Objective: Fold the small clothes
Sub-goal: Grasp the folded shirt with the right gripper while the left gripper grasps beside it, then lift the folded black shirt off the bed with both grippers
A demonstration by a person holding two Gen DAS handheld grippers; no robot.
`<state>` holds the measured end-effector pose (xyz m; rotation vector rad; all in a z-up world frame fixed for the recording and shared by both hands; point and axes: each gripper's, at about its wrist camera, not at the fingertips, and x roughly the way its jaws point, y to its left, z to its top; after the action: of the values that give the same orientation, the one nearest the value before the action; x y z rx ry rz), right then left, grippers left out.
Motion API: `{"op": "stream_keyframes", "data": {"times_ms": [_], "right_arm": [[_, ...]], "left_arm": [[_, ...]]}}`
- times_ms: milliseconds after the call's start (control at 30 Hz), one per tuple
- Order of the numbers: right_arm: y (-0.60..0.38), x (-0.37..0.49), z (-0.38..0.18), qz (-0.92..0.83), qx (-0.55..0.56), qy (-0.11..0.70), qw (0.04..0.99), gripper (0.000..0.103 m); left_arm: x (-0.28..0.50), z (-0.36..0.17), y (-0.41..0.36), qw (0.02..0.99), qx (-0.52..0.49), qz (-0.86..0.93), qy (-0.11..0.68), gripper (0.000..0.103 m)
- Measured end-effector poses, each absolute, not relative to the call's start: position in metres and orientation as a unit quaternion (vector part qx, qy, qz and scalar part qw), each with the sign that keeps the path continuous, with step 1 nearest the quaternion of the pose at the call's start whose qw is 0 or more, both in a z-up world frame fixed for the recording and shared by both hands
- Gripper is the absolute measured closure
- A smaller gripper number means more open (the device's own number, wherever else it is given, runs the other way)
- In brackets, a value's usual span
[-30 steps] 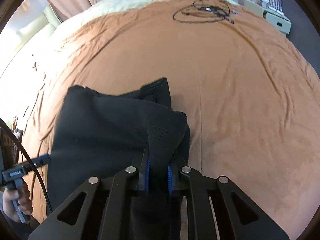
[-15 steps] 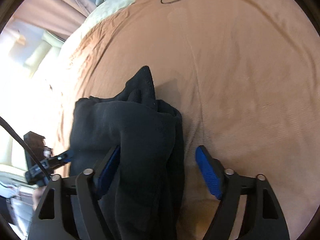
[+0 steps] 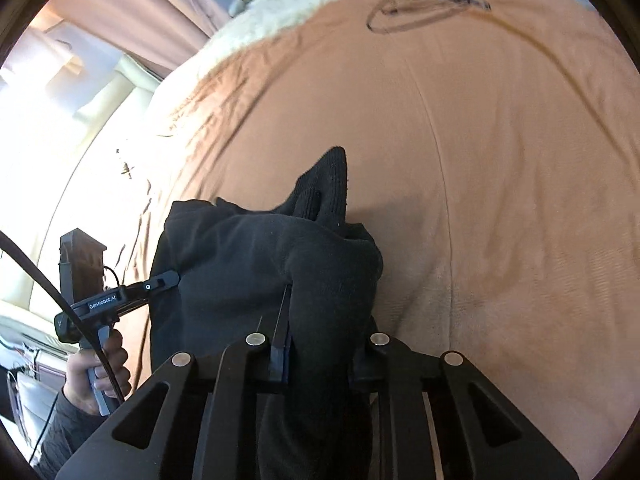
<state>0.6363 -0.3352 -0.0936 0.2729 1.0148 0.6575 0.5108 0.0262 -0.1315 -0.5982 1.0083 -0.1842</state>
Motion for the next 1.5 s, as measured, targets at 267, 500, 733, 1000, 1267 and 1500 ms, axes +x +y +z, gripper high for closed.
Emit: {"op": "stream_keyframes", "data": {"times_ms": [267,500,733,1000,1267,1500], "right_arm": [[-0.363,0.581,-0.03,0.304,0.12,0.417,0.848,0.089],[-0.424,0.517,0.029,0.287,0.12,0.351,0.884,0.089],[-0.5,0.455,0.073,0.245,0.121,0.296,0.915,0.09],[-0.596,0.39,0.113,0.175,0.108,0.256,0.945,0.09],[-0.666,0.34,0.127,0.104,0.108,0.245,0.958,0.09],[-0.664,0.313,0.132,0.055,0.109,0.253,0.96,0.09]], "left_arm": [[0.485,-0.056,-0.002,0.855,-0.266,-0.133,0.424,0.083],[0.463,0.009,-0.051,0.867,-0.252,-0.188,0.387,0.083],[0.448,0.055,-0.128,0.864,-0.228,-0.258,0.366,0.083],[0.445,0.082,-0.238,0.844,-0.207,-0.341,0.358,0.083],[0.451,0.089,-0.332,0.815,-0.189,-0.407,0.367,0.083],[0.454,0.073,-0.39,0.782,-0.187,-0.449,0.39,0.084]]}}
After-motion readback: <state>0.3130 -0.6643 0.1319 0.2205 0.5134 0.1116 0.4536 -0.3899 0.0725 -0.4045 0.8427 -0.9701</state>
